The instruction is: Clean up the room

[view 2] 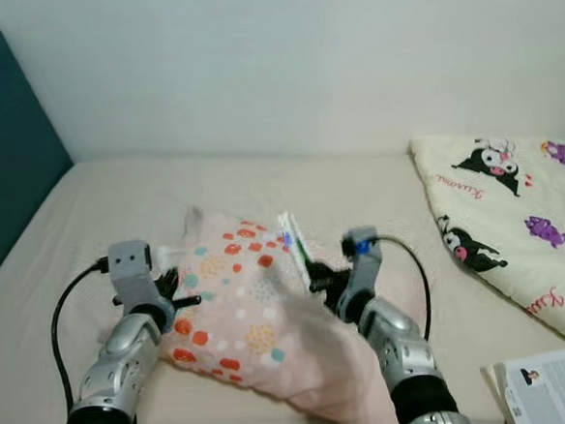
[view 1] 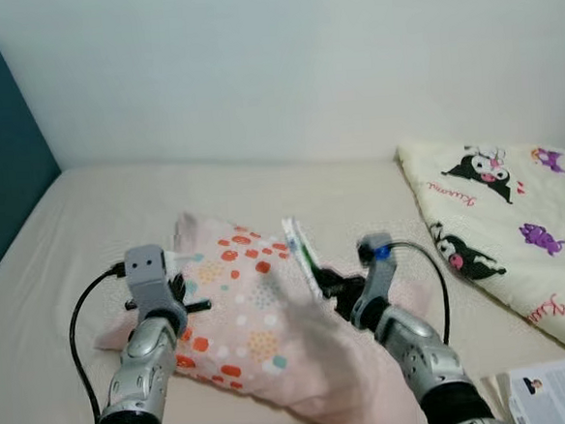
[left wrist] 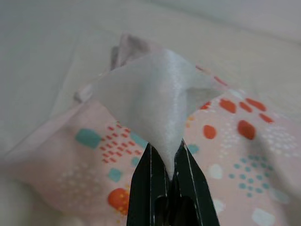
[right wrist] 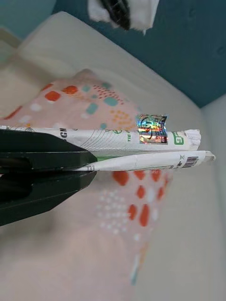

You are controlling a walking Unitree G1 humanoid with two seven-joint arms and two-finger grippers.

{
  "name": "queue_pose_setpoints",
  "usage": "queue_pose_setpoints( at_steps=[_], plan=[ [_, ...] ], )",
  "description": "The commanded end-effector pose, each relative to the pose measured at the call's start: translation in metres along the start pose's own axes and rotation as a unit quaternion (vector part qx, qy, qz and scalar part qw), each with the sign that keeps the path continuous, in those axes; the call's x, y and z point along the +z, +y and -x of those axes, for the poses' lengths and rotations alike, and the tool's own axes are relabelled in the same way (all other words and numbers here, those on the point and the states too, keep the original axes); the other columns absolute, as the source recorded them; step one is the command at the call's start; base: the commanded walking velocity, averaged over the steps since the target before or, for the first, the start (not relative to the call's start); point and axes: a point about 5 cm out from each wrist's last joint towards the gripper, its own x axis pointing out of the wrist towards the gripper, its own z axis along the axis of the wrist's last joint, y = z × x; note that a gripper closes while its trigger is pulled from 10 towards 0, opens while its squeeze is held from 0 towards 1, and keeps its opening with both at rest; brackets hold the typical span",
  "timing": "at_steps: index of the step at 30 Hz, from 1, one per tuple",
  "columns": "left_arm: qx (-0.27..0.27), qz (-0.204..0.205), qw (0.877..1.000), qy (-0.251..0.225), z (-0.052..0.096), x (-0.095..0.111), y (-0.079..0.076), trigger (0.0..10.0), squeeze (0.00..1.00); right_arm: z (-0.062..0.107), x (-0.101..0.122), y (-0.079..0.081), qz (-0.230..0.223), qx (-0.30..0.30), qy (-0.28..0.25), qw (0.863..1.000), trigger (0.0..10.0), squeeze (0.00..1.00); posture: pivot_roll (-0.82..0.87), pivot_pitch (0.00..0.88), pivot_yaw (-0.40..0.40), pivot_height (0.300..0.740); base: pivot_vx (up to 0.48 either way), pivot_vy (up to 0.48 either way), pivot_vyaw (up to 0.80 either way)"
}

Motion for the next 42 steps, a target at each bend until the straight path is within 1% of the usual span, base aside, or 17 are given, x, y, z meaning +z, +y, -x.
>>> queue_pose_setpoints(
  at_steps=[1, 3, 8, 9, 12, 14, 15, 16, 19, 22, 27, 31, 35, 36, 40, 41, 42],
  plan=[
    [0.008, -0.011, 1.000, 0.010, 0.002, -0.007, 0.005, 10.0, 0.00, 0.002, -0.005, -0.002, 0.001, -0.005, 0.005, 1.000, 0.0, 0.00, -0.03, 0.000, -0.032, 0.740, 0.000, 0.000, 0.00],
    [0.012, -0.018, 1.000, 0.020, 0.004, -0.014, 0.009, 10.0, 0.00, 0.005, -0.012, -0.005, -0.003, -0.015, 0.015, 1.000, 0.0, 0.00, -0.03, 0.000, -0.030, 0.740, 0.000, 0.000, 0.00],
    [0.026, -0.040, 0.998, 0.052, 0.007, -0.033, 0.020, 10.0, 0.00, 0.013, -0.033, -0.015, 0.021, -0.043, 0.061, 0.997, 0.0, 0.00, -0.04, 0.000, -0.029, 0.740, 0.000, 0.000, 0.00],
    [0.031, -0.047, 0.996, 0.070, 0.010, -0.043, 0.026, 10.0, 0.00, 0.019, -0.044, -0.020, 0.037, -0.056, 0.089, 0.994, 10.0, 0.00, -0.04, 0.000, -0.032, 0.740, 0.000, 0.000, 0.00],
    [0.034, -0.055, 0.994, 0.086, 0.013, -0.053, 0.030, 10.0, 0.00, 0.024, -0.053, -0.024, 0.045, -0.067, 0.110, 0.991, 10.0, 0.00, -0.04, 0.000, -0.034, 0.740, 0.000, 0.000, 0.00],
    [0.049, -0.064, 0.988, 0.133, 0.024, -0.079, 0.044, 10.0, 0.00, 0.043, -0.078, -0.035, 0.036, -0.097, 0.152, 0.983, 10.0, 0.00, -0.04, 0.000, -0.037, 0.740, 0.000, 0.000, 0.00],
    [0.052, -0.069, 0.986, 0.142, 0.027, -0.084, 0.047, 10.0, 0.00, 0.048, -0.083, -0.037, 0.029, -0.104, 0.159, 0.981, 10.0, 0.00, -0.04, 0.000, -0.037, 0.740, 0.000, 0.000, 0.00],
    [0.052, -0.069, 0.986, 0.142, 0.027, -0.084, 0.047, 10.0, 0.00, 0.048, -0.083, -0.037, 0.029, -0.104, 0.159, 0.981, 10.0, 0.00, -0.04, 0.000, -0.037, 0.740, 0.000, 0.000, 0.00],
    [0.093, -0.053, 0.976, 0.188, 0.046, -0.106, 0.071, 10.0, 0.00, 0.059, -0.094, -0.041, 0.015, -0.119, 0.165, 0.979, 10.0, 0.00, -0.03, 0.000, -0.039, 0.740, 0.000, 0.000, 0.75],
    [0.122, -0.037, 0.970, 0.207, 0.055, -0.114, 0.083, 10.0, 0.00, 0.056, -0.091, -0.039, 0.015, -0.107, 0.148, 0.983, 10.0, 0.00, -0.04, 0.000, -0.035, 0.740, 0.000, 0.000, 0.74],
    [0.137, -0.040, 0.964, 0.224, 0.062, -0.122, 0.089, 10.0, 0.00, 0.046, -0.082, -0.034, 0.045, -0.083, 0.140, 0.986, 10.0, 0.00, -0.04, 0.000, -0.035, 0.740, 0.000, 0.000, 0.74],
    [0.138, -0.048, 0.960, 0.239, 0.067, -0.129, 0.090, 10.0, 0.00, 0.044, -0.084, -0.035, 0.084, -0.089, 0.166, 0.978, 10.0, 0.00, -0.04, 0.000, -0.038, 0.740, 0.000, 0.000, 0.74],
    [0.139, -0.050, 0.951, 0.271, 0.079, -0.143, 0.092, 10.0, 0.00, 0.057, -0.092, -0.050, 0.080, -0.161, 0.191, 0.965, 10.0, 0.00, -0.04, 0.000, -0.039, 0.740, 0.000, 0.000, 0.74],
    [0.139, -0.050, 0.951, 0.271, 0.079, -0.143, 0.092, 10.0, 0.00, 0.057, -0.092, -0.050, 0.080, -0.161, 0.191, 0.965, 10.0, 0.00, -0.04, 0.000, -0.039, 0.740, 0.000, 0.000, 0.74],
    [0.151, -0.059, 0.936, 0.314, 0.097, -0.159, 0.098, 10.0, 0.00, 0.082, -0.110, -0.061, 0.046, -0.216, 0.228, 0.948, 10.0, 0.00, -0.05, 0.000, -0.042, 0.740, 0.000, 0.000, 0.74],
    [0.151, -0.059, 0.936, 0.314, 0.097, -0.159, 0.098, 10.0, 0.00, 0.082, -0.110, -0.061, 0.046, -0.216, 0.228, 0.948, 10.0, 0.00, -0.05, 0.000, -0.042, 0.740, 0.000, 0.000, 0.74],
    [0.156, -0.061, 0.931, 0.325, 0.103, -0.163, 0.100, 10.0, 0.00, 0.092, -0.119, -0.063, 0.030, -0.233, 0.241, 0.942, 10.0, 0.00, -0.04, 0.000, -0.044, 0.740, 0.000, 0.000, 0.74]
  ],
)
